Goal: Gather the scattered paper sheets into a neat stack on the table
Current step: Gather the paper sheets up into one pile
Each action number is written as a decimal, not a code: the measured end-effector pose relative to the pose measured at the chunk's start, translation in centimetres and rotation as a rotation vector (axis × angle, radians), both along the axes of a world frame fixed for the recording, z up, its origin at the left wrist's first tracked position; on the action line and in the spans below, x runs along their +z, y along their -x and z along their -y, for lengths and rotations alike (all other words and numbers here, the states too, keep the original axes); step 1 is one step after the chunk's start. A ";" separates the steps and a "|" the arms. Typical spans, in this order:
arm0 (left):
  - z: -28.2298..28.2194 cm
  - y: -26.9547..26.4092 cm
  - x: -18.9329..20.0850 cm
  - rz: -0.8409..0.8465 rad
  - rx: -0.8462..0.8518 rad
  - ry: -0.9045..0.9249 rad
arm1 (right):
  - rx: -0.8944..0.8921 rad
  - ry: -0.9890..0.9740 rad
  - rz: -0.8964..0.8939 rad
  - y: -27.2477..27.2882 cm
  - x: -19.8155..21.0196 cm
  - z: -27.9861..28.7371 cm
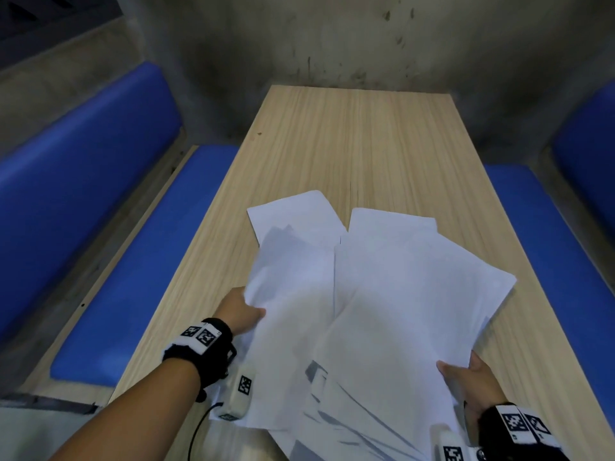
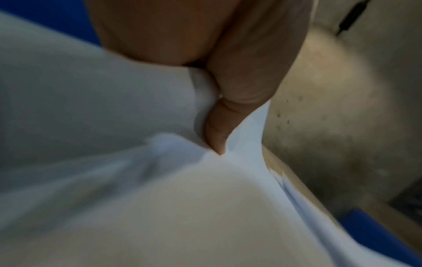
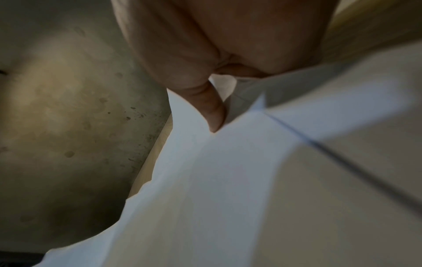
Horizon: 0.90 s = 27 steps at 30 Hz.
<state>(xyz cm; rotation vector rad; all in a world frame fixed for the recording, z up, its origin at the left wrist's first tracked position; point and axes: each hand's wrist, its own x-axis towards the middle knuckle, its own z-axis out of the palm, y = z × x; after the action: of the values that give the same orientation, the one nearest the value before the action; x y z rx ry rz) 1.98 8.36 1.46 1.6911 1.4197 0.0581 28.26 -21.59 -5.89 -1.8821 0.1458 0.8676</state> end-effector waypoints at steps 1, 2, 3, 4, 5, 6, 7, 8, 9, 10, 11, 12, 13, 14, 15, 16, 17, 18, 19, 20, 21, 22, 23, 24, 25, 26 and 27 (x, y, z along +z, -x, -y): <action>-0.7 0.6 0.4 0.032 0.067 -0.007 | -0.013 -0.023 0.000 0.0 -0.1 0.2; -1.4 1.2 1.0 0.087 0.138 -0.004 | -0.022 -0.051 0.011 -0.2 -0.5 0.5; -2.0 1.9 1.7 0.146 0.192 -0.006 | -0.009 -0.057 0.024 -0.3 -0.8 0.7; -2.5 2.6 2.4 0.200 0.225 -0.008 | 0.011 -0.059 0.031 -0.4 -1.0 0.9; -3.0 3.2 3.2 0.241 0.254 -0.006 | 0.010 -0.071 0.024 -0.7 -0.9 1.0; -3.3 3.6 4.0 0.279 0.279 -0.004 | 0.008 -0.092 0.026 -0.9 -0.6 1.1; -3.7 4.1 4.8 0.310 0.304 0.002 | 0.014 -0.083 0.035 -0.9 0.5 1.1; -4.1 4.6 5.4 0.347 0.328 0.010 | 0.015 -0.081 0.048 -1.1 1.4 1.1; -4.7 5.0 5.8 0.371 0.346 0.012 | 0.008 -0.077 0.067 -1.5 1.8 1.3; -5.2 5.4 6.3 0.393 0.353 0.010 | 0.016 -0.083 0.093 -1.7 2.3 1.4; -5.6 5.7 6.7 0.411 0.359 0.006 | 0.023 -0.066 0.126 -2.0 2.5 1.6; -5.8 5.9 7.2 0.434 0.359 0.000 | 0.028 -0.047 0.152 -2.2 2.7 1.8; -6.0 6.0 7.7 0.459 0.359 -0.008 | 0.023 -0.029 0.165 -2.4 2.8 2.0; -6.0 6.0 8.3 0.501 0.353 -0.010 | 0.023 -0.029 0.166 -2.4 3.1 2.2; -6.1 6.0 9.0 0.545 0.350 0.001 | 0.029 -0.024 0.173 -2.4 3.3 2.4; -6.0 6.0 9.7 0.598 0.351 0.015 | 0.037 -0.024 0.186 -2.2 3.9 2.5; -6.0 6.0 10.3 0.648 0.347 0.028 | 0.041 -0.023 0.200 -2.2 4.1 2.6; -5.9 5.9 10.7 0.693 0.335 0.043 | 0.043 -0.039 0.196 -2.0 4.4 2.6; -5.9 5.8 10.6 0.723 0.329 0.053 | 0.031 -0.063 0.179 -1.9 4.5 2.6; -5.5 5.5 10.5 0.742 0.314 0.064 | 0.021 -0.079 0.162 -1.6 4.8 2.4; -5.0 4.9 9.9 0.743 0.302 0.073 | 0.020 -0.100 0.147 -1.2 4.8 2.1; -4.1 4.1 9.2 0.738 0.283 0.082 | 0.019 -0.127 0.127 -0.8 5.0 1.7; -3.0 3.0 8.2 0.726 0.265 0.096 | 0.006 -0.162 0.098 -0.5 4.9 1.3; -1.7 1.9 7.0 0.710 0.252 0.114 | -0.016 -0.215 0.064 -0.2 5.2 0.9; -0.4 0.8 5.8 0.693 0.243 0.131 | -0.025 -0.273 0.023 0.0 5.4 0.5; 0.9 -0.1 4.6 0.670 0.241 0.139 | -0.018 -0.321 -0.015 0.2 5.7 0.1; 2.1 -0.9 3.5 0.649 0.241 0.139 | -0.003 -0.345 -0.036 0.3 5.9 -0.2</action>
<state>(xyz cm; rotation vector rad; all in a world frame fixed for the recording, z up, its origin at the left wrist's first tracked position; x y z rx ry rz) 2.84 6.26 5.00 1.2181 1.0871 0.5759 28.00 -21.39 -0.01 -1.5450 0.0189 0.8650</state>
